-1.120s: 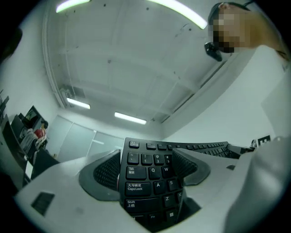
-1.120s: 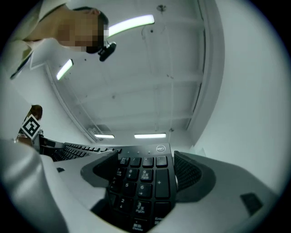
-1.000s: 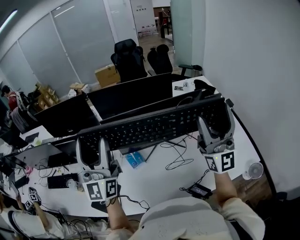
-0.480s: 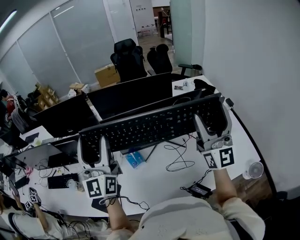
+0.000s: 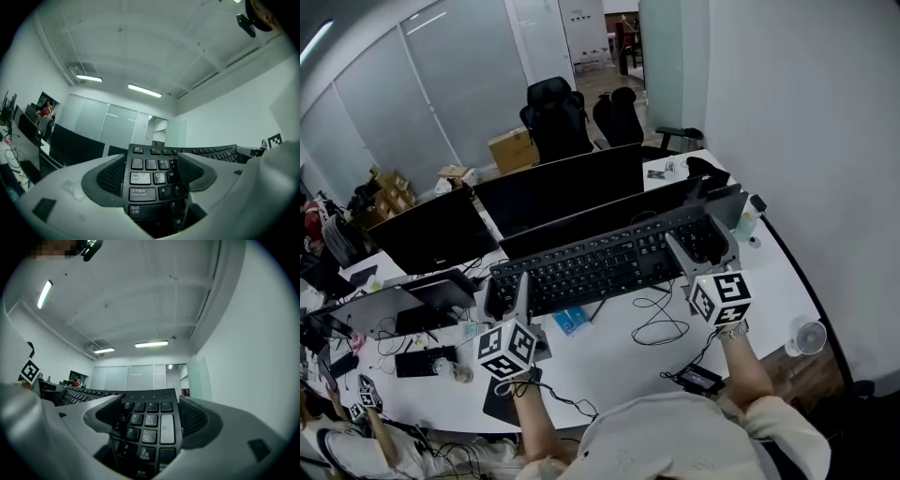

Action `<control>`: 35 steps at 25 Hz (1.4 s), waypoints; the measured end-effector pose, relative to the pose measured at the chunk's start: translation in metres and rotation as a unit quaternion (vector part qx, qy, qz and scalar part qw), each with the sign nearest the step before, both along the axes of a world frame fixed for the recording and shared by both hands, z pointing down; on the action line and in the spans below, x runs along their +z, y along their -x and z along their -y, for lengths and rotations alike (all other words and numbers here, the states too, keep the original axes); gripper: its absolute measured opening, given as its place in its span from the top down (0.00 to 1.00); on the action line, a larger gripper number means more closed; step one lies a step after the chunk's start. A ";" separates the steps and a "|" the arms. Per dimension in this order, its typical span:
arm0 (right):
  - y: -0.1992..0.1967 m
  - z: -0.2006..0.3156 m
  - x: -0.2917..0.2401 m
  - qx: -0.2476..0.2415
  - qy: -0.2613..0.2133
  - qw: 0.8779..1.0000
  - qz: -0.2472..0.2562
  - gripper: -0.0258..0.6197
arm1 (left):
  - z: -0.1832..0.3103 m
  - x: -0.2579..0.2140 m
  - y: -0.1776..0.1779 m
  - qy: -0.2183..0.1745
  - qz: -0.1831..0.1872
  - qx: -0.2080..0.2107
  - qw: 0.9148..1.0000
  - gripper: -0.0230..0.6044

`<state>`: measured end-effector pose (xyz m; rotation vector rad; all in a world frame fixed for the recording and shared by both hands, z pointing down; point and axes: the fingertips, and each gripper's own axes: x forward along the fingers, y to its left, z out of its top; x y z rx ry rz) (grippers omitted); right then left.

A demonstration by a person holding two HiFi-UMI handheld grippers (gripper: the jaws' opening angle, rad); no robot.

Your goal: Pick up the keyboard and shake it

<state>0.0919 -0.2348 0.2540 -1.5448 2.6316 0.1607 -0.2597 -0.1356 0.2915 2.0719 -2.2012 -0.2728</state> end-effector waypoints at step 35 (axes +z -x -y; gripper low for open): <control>-0.003 -0.038 -0.060 -0.013 -0.136 0.989 0.065 0.39 | -0.044 -0.083 -0.002 -0.144 0.075 -0.029 0.986 0.44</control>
